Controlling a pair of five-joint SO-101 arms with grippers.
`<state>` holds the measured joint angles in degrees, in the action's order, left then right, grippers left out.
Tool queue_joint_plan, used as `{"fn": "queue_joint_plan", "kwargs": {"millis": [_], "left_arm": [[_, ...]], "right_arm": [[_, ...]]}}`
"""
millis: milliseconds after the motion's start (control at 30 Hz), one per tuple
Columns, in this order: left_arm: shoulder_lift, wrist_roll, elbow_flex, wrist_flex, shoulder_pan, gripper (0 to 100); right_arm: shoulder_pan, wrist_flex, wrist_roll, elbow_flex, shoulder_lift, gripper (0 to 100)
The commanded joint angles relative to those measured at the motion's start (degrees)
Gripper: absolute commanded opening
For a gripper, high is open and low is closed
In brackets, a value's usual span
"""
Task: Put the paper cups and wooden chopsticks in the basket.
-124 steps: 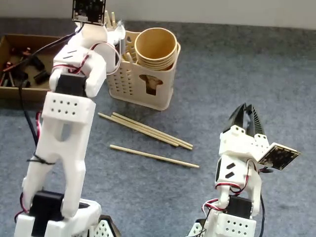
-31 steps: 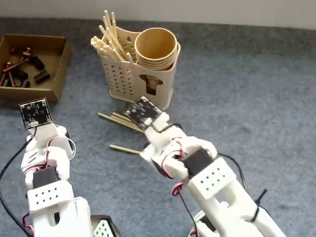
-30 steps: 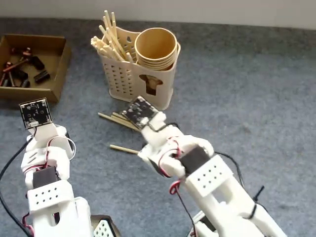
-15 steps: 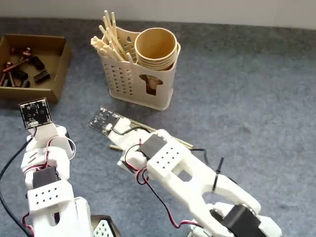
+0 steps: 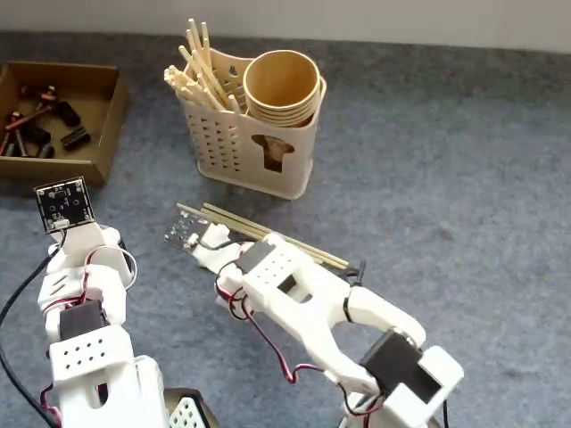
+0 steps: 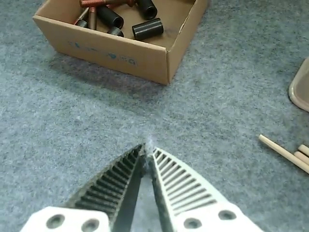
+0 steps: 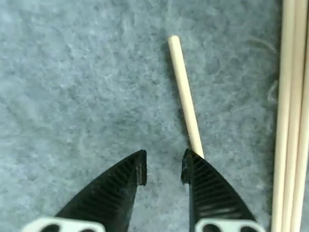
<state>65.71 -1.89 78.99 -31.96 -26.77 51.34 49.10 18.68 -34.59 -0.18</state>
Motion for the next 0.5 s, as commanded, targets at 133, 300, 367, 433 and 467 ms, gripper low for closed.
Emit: {"fn": "queue_joint_plan", "kwargs": {"millis": [133, 300, 367, 433, 467], "left_arm": [[0.48, -0.62, -0.22, 0.97, -0.57, 1], [0.48, -0.53, -0.22, 0.97, -0.57, 1], [0.48, -0.53, -0.22, 0.97, -0.57, 1], [0.48, -0.53, -0.22, 0.97, -0.57, 1], [0.48, -0.53, -0.22, 0.97, -0.57, 1]], "right_arm": [[-2.51, -1.45, 0.62, 2.15, 2.51, 5.9], [-2.59, -0.92, 0.62, 1.8, 2.42, 0.5], [-2.95, 0.66, 0.62, 1.8, 1.54, 0.5], [-3.3, 2.68, 0.62, 1.8, -0.75, 0.5], [-3.47, 3.38, 0.62, 1.8, -2.33, 0.5]]}}
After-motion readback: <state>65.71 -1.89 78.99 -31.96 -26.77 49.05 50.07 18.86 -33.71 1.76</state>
